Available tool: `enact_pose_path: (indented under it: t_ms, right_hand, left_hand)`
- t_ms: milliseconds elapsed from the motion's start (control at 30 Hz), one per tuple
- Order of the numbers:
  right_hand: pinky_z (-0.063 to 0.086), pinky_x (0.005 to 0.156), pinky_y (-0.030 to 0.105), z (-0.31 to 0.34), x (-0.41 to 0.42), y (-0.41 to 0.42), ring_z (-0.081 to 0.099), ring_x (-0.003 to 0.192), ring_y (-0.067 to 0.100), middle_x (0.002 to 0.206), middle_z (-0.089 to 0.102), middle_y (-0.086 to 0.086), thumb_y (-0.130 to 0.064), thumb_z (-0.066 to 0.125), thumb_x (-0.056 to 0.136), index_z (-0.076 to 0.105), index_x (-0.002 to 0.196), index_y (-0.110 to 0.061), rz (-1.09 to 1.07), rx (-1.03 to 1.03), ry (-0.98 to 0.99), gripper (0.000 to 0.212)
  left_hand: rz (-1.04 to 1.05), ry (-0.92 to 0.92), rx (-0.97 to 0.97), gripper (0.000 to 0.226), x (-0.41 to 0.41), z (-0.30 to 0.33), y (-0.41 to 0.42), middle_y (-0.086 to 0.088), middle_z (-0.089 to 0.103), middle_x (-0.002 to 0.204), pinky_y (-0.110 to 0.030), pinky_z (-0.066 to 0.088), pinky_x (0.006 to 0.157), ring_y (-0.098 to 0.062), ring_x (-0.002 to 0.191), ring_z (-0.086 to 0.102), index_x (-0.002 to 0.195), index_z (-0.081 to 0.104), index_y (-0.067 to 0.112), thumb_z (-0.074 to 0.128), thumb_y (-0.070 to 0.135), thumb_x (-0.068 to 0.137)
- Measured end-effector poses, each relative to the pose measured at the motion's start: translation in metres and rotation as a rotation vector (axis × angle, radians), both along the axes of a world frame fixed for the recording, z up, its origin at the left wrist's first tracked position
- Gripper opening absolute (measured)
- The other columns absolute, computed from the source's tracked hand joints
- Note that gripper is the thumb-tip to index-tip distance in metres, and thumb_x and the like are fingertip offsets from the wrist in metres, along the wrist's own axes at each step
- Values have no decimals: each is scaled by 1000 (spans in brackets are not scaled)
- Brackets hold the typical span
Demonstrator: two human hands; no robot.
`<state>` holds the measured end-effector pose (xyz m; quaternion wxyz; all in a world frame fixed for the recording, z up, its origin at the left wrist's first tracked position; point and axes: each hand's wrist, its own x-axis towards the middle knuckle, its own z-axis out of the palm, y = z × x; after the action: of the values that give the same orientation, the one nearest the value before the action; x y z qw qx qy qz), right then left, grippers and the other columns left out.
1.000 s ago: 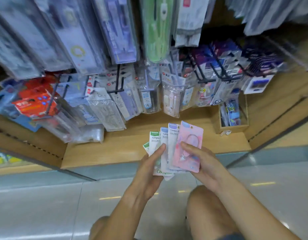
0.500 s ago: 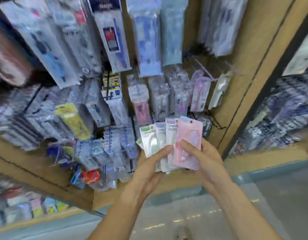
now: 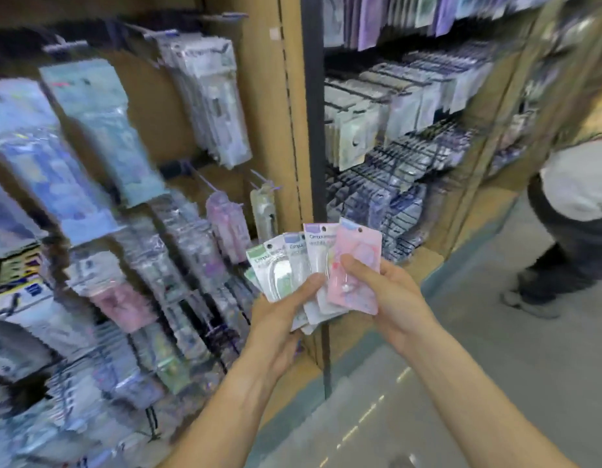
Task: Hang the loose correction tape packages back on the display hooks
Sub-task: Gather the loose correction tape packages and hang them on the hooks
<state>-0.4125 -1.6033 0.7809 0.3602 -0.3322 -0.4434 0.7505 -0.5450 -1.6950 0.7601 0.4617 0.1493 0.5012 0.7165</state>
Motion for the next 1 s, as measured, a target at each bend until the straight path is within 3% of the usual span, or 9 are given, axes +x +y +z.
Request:
enact_pose_path:
  t_ms: [100, 233, 433, 600, 733, 833, 1000]
  right_hand:
    - [55, 102, 48, -9, 46, 45, 71, 113, 34, 114, 77, 12, -18, 77, 87, 74, 118, -6, -76, -17, -12, 33]
    - [48, 108, 58, -29, 97, 119, 69, 116, 36, 120, 75, 14, -20, 80, 87, 73, 121, -7, -104, -78, -11, 37]
    - [55, 101, 47, -34, 141, 240, 73, 110, 29, 115, 77, 10, -15, 78, 87, 73, 119, -6, -24, -82, -48, 33]
    - [57, 85, 38, -22, 136, 318, 75, 105, 26, 111, 78, 9, -18, 82, 81, 74, 117, -6, 139, -18, -90, 39]
    - [57, 86, 39, -5, 113, 353, 76, 101, 24, 109, 79, 7, -20, 81, 82, 74, 116, -11, 297, 19, -88, 36]
    - [58, 92, 44, 4, 94, 374, 74, 106, 27, 112, 78, 7, -22, 81, 76, 72, 119, -10, 403, 44, -51, 46]
    - [56, 98, 50, 3, 64, 407, 73, 108, 30, 113, 78, 8, -11, 76, 87, 72, 119, -10, 486, 75, -85, 31]
  left_hand:
    - [-104, 12, -13, 44, 35, -5, 53, -17, 77, 119, -44, 55, 86, -36, 107, 73, 118, 77, 11, 84, 11, 74]
    - [-144, 0, -34, 52, 79, -16, 130, -13, 77, 121, -52, 56, 98, -34, 111, 74, 127, 72, 11, 82, 10, 76]
    - [21, -103, -121, 58, 138, -18, 231, -12, 78, 118, -42, 65, 81, -33, 109, 75, 125, 73, 9, 84, 15, 68]
    - [214, -133, -108, 60, 150, -4, 279, -13, 79, 115, -33, 62, 64, -27, 92, 78, 126, 73, 7, 84, 18, 68]
    - [351, -89, -79, 53, 142, 10, 297, -16, 78, 115, -37, 62, 68, -29, 92, 78, 122, 74, 6, 83, 16, 71]
    - [454, -55, -46, 56, 128, 15, 311, -14, 78, 117, -36, 61, 68, -30, 97, 78, 126, 72, 8, 84, 14, 71]
    - [503, -38, -7, 59, 110, 13, 334, -12, 78, 117, -35, 63, 70, -30, 100, 78, 127, 71, 8, 85, 12, 69]
